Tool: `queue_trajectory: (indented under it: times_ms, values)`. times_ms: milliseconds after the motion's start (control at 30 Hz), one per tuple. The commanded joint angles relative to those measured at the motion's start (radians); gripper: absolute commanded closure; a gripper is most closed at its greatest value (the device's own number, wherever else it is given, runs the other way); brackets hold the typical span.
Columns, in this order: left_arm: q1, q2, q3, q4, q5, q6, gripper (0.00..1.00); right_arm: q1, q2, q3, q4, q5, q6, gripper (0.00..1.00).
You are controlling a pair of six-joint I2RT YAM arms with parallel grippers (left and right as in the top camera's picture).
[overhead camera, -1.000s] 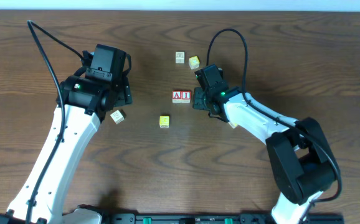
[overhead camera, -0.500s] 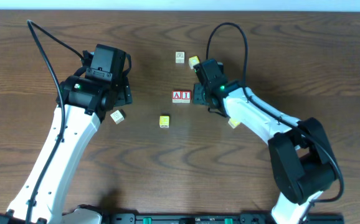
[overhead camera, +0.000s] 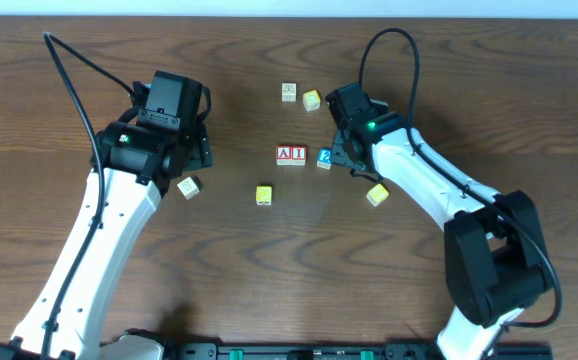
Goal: Spell out Ai2
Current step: 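Carry the '2' block to the right of the 'I' block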
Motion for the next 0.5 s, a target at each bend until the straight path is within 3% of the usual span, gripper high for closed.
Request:
queue_trajectory:
  times_ms: [0,467]
  values:
    - [0.004,-0.006,0.016,-0.003,-0.014,0.014,0.05,0.004,-0.005,0.002,0.005,0.006,0.043,0.62]
    - [0.004,-0.006,0.016,-0.002,-0.015,0.014,0.05,0.006,0.088,0.001,0.057,-0.05,0.072,0.61]
